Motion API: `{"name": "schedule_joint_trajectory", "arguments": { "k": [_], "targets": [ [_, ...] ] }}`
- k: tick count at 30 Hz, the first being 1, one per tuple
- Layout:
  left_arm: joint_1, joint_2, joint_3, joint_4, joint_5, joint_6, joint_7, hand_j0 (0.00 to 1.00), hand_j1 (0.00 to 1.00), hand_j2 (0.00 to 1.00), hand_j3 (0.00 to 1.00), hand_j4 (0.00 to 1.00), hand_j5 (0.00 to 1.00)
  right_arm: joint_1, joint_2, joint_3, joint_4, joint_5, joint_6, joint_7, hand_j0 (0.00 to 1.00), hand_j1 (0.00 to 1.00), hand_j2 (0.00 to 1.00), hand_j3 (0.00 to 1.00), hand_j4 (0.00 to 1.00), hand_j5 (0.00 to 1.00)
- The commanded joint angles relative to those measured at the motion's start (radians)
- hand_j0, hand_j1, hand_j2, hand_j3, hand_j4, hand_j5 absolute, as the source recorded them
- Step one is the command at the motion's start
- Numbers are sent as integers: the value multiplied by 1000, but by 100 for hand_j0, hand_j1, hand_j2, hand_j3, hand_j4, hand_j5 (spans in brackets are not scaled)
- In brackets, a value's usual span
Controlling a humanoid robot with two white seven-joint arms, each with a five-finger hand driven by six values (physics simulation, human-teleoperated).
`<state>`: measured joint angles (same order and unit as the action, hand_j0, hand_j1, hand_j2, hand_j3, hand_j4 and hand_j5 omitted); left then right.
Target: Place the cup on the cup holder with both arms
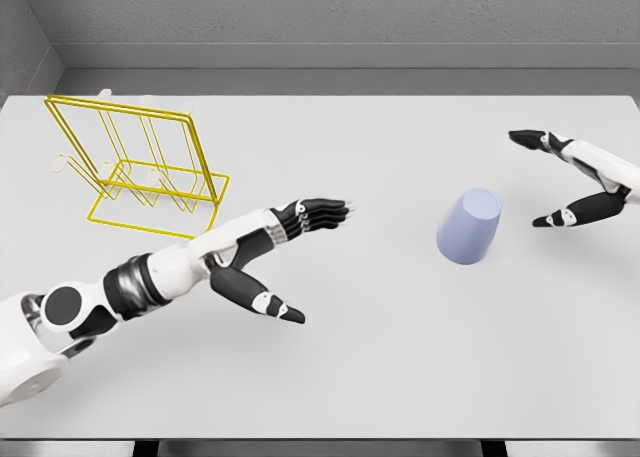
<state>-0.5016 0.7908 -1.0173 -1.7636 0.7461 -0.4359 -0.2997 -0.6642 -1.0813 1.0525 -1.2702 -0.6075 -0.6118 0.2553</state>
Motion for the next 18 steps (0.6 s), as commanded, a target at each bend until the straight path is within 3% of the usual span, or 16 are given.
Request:
{"name": "schedule_joint_trajectory", "arguments": {
  "k": [1, 4, 7, 10, 18],
  "targets": [
    [0, 74, -7, 0, 4, -20, -2, 100, 100, 100, 100, 100, 100, 0, 0, 35, 0, -159, 1, 47, 100, 100, 100, 100, 100, 100],
    [-2, 125, -7, 0, -4, -30, -4, 100, 100, 100, 100, 100, 100, 3, 0, 96, -11, -233, 1, 50, 100, 100, 100, 100, 100, 100],
    [0, 163, -9, 0, -5, -38, -42, 100, 100, 100, 100, 100, 100, 8, 12, 103, -11, -305, 1, 68, 100, 100, 100, 100, 100, 100],
    [-15, 151, -4, 0, -51, -38, -42, 100, 100, 100, 100, 100, 100, 8, 21, 121, 3, -359, 1, 85, 100, 100, 100, 100, 100, 100],
    [-20, 143, 6, -2, -10, -26, -41, 100, 100, 100, 100, 100, 100, 8, 73, 182, 64, -440, 1, 87, 100, 100, 100, 100, 100, 100]
  ]
}}
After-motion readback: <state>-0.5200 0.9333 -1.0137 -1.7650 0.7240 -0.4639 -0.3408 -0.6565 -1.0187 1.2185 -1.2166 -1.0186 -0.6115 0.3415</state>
